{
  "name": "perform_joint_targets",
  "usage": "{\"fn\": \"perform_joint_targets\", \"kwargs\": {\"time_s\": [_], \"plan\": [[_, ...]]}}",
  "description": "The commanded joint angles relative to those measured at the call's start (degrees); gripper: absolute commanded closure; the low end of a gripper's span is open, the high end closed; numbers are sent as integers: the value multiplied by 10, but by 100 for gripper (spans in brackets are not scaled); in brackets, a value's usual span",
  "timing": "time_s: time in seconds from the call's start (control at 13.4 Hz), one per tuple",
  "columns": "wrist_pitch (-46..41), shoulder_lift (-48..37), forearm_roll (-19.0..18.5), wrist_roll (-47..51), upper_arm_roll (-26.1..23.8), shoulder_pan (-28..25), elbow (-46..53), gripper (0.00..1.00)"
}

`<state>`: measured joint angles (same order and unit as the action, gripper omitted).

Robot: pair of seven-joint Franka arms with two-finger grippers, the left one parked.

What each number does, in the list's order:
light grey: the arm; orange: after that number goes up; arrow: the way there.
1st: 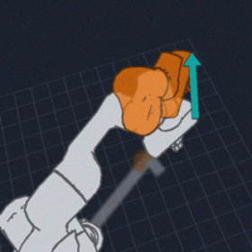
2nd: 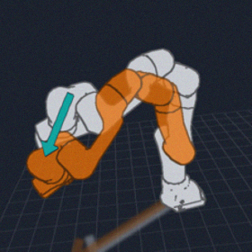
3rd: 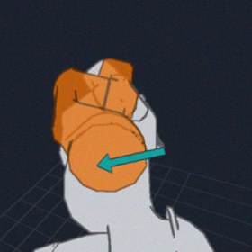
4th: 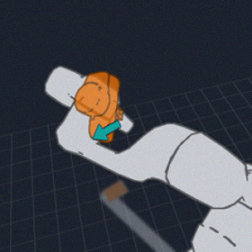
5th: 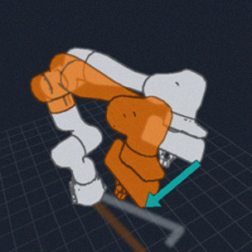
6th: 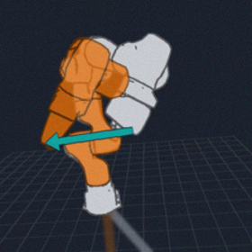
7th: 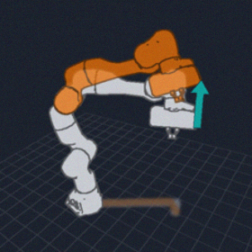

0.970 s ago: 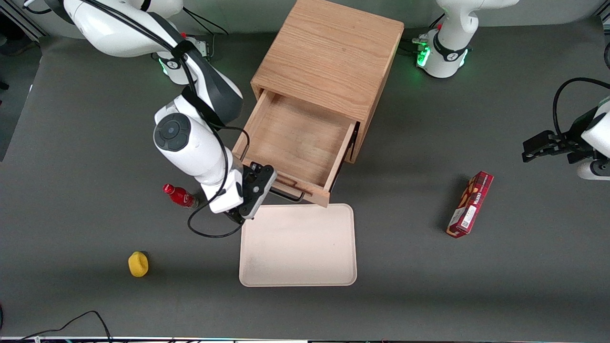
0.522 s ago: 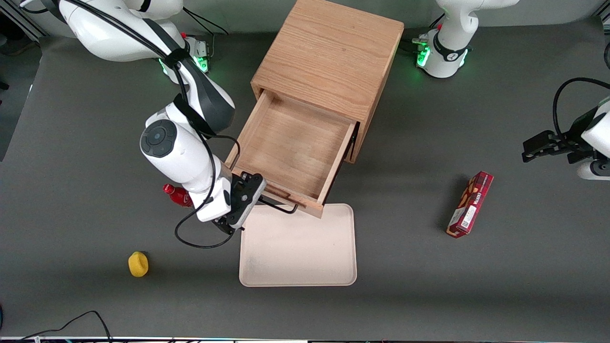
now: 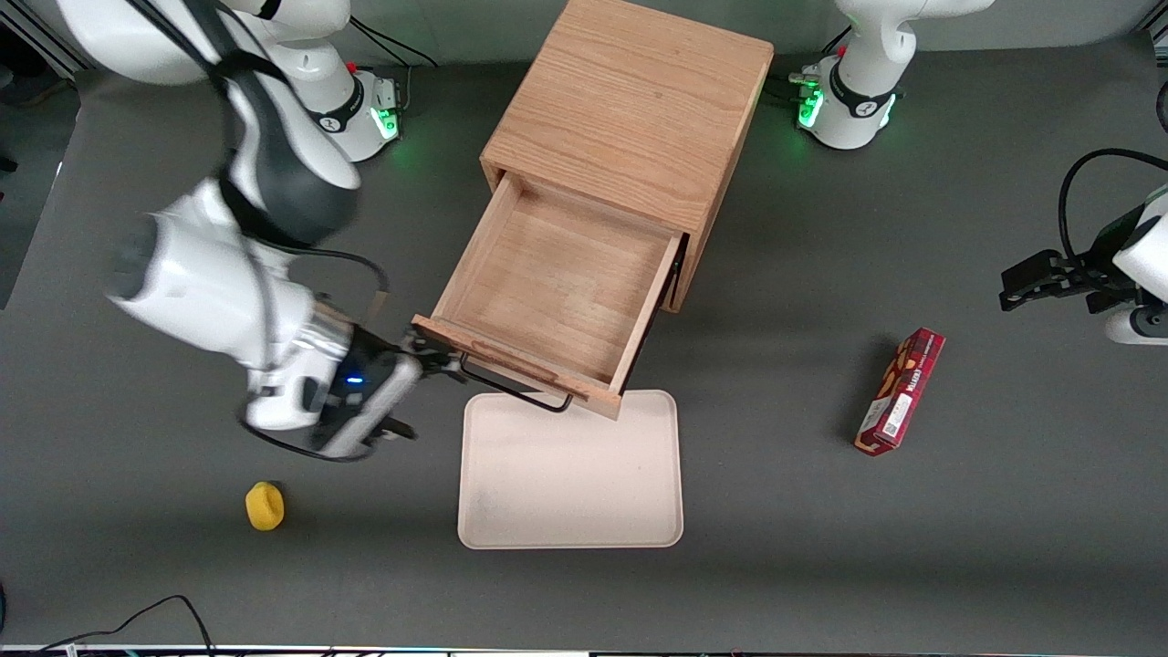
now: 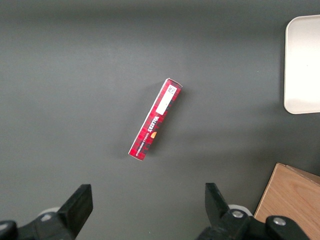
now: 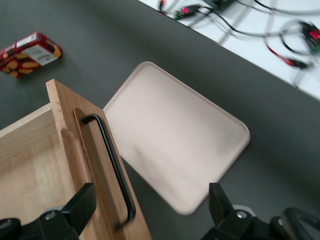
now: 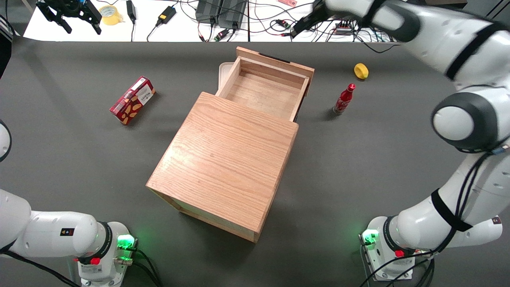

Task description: Open upper drawer

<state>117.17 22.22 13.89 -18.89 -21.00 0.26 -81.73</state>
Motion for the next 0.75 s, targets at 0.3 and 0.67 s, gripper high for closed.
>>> {"fn": "perform_joint_targets", "kwargs": {"time_s": [0.3, 0.67], "plan": [[-243, -241, -109, 280, 61, 93, -147, 0], [-253, -250, -114, 291, 60, 110, -150, 0]]}}
